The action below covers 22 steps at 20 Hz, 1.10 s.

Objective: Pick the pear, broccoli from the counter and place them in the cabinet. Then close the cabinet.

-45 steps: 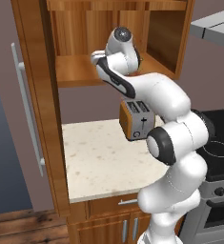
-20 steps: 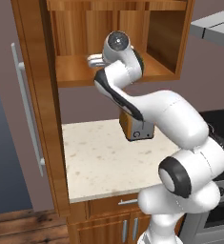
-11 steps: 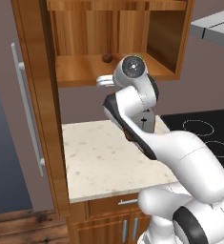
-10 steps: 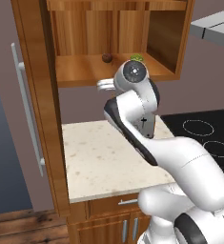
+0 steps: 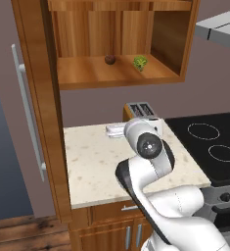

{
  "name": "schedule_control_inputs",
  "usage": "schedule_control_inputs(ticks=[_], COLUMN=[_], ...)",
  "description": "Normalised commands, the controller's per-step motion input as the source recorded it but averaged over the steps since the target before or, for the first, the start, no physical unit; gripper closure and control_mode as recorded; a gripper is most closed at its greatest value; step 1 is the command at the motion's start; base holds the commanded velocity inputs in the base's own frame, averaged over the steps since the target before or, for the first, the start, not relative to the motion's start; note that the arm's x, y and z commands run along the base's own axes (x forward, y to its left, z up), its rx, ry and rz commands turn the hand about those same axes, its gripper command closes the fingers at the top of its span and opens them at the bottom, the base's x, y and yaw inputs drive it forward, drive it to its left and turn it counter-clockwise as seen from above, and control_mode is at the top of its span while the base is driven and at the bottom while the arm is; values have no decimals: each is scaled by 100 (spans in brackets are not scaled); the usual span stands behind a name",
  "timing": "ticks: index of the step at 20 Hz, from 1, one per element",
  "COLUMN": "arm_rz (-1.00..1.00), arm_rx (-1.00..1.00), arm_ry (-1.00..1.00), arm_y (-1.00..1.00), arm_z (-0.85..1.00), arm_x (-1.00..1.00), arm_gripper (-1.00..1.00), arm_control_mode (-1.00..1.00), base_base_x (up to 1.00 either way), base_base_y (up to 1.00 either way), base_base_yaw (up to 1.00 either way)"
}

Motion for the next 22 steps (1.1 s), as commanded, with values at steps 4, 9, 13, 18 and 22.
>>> schedule_control_inputs(ticks=[4,9,13,18,22], arm_rz=[9,5,0,0,0], arm_rx=[-13,-11,-7,-11,-20], arm_ry=[-26,-20,-11,0,-4], arm_y=[8,33,70,60,1], arm_z=[-26,-2,4,-45,-100], arm_x=[-69,-58,-32,1,38], arm_gripper=[-100,-100,-100,-100,-100], arm_control_mode=[-100,-100,-100,-100,-100], base_base_x=[0,0,0,0,0], base_base_y=[0,0,0,0,0], base_base_yaw=[0,0,0,0,0])
